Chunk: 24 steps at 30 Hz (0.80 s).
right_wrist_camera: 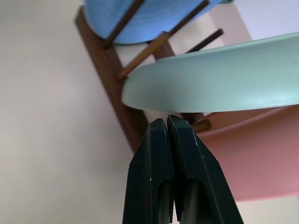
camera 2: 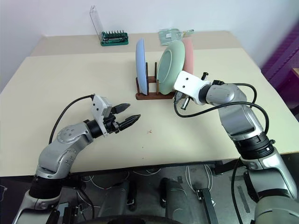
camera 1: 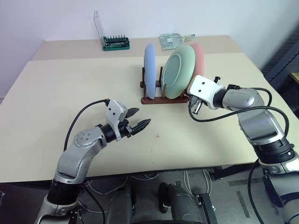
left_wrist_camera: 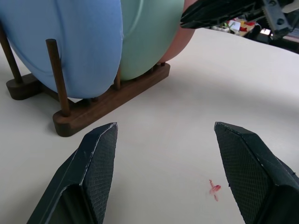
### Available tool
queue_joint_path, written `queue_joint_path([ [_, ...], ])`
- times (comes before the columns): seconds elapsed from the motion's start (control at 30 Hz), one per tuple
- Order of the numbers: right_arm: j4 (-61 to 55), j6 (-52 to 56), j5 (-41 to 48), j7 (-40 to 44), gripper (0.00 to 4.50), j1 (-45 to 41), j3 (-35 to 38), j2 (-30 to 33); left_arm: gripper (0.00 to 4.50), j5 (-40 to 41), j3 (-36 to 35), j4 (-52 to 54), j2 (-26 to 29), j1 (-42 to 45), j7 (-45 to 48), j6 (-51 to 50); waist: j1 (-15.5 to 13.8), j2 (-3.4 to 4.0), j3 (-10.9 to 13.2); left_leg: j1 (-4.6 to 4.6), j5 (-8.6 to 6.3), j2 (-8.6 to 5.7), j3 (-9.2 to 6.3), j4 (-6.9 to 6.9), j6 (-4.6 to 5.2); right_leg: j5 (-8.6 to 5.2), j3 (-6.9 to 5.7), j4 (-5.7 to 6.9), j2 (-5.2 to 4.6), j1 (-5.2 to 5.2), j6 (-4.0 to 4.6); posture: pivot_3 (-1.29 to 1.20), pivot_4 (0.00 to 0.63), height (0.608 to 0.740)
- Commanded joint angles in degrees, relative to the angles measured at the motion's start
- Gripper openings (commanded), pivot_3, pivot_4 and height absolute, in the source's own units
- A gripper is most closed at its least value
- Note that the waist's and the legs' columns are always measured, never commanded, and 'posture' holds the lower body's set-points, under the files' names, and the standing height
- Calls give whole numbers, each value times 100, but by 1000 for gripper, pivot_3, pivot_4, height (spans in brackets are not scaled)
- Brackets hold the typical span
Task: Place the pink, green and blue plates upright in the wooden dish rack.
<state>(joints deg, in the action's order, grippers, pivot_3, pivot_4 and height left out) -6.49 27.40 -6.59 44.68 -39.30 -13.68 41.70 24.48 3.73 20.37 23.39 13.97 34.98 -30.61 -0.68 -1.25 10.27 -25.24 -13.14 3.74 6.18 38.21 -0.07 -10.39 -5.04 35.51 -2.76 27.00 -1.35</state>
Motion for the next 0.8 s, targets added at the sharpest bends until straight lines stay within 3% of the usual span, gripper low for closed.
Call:
queue_joint_path([
  [0.03,22,-212,-118,-183,56,-273,91,-143,3410,77,-25,222,-3,28,29,17,1,0,0,0,0,0,0,0,0,1,0,0,0,0,-1,0,150,730],
  [0.6,-94,-671,-367,-129,56,-356,59,-262,3410,73,-13,230,-41,22,5,9,-1,0,0,0,0,0,0,0,0,6,0,2,0,0,-10,0,150,730],
  [0.8,-322,-724,81,309,56,-175,647,187,3410,-2,-58,232,50,17,40,69,-11,0,0,0,0,-1,1,0,0,6,0,1,0,-1,-10,0,150,730],
])
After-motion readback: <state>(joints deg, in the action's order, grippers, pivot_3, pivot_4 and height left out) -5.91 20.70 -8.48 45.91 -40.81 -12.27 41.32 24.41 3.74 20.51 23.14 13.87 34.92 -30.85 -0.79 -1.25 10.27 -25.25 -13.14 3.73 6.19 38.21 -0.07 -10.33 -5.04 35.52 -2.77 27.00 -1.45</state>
